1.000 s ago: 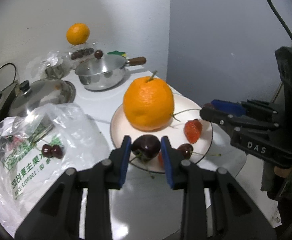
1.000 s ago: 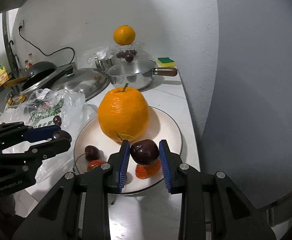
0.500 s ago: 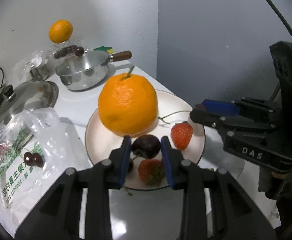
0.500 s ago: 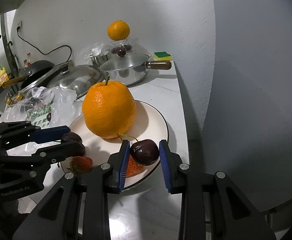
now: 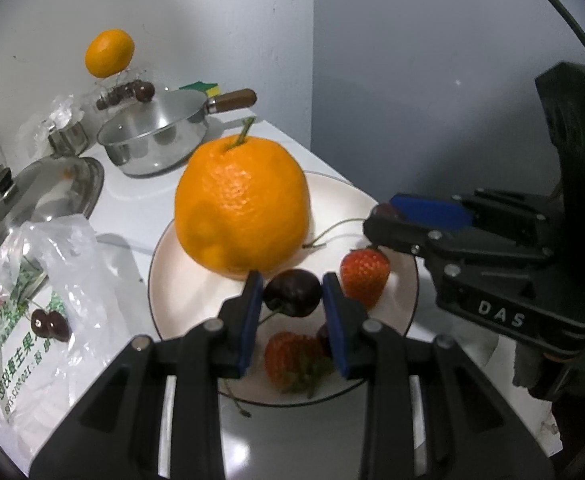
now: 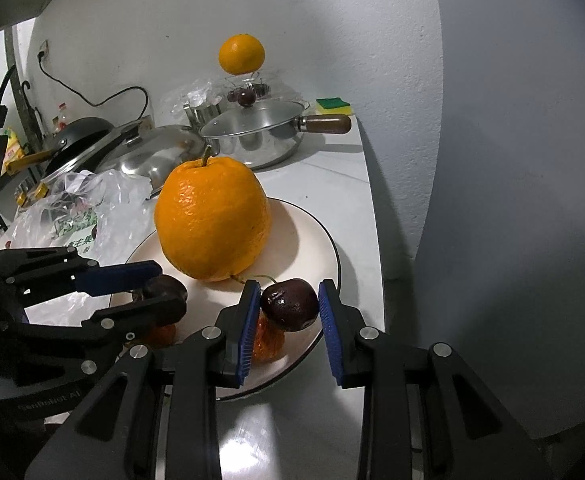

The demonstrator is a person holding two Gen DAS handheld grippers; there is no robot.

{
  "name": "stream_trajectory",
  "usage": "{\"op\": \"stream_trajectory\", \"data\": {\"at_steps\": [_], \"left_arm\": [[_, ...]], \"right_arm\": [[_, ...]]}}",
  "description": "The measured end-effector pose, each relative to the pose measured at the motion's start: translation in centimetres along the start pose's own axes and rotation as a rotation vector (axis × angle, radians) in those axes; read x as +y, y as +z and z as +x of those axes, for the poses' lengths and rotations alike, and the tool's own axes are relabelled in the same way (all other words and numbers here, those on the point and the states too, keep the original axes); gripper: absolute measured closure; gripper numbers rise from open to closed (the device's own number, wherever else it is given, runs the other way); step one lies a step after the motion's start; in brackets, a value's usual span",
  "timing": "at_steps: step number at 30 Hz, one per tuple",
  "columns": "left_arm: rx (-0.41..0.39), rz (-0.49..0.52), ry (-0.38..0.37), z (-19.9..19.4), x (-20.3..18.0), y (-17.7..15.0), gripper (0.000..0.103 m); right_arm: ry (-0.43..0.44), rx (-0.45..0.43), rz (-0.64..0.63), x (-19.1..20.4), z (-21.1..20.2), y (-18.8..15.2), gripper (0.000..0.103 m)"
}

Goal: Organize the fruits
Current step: 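Lower the left gripper onto the plate and open it to release the cherry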

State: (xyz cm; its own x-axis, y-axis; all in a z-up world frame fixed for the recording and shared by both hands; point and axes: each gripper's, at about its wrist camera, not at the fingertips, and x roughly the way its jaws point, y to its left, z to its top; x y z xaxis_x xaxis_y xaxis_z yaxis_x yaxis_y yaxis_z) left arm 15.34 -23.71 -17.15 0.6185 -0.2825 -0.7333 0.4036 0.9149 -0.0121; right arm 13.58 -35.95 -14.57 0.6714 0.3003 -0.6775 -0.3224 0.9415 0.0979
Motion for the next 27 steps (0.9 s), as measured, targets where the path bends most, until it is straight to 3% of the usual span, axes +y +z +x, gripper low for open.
{"op": "stream_trajectory", "data": {"at_steps": [27], "left_arm": [[0.043,-0.034,-0.022,1.0,0.5,0.0,0.07]], "right_arm": [[-0.002,0.041,0.003,0.0,1.3,0.3,0.071]]}}
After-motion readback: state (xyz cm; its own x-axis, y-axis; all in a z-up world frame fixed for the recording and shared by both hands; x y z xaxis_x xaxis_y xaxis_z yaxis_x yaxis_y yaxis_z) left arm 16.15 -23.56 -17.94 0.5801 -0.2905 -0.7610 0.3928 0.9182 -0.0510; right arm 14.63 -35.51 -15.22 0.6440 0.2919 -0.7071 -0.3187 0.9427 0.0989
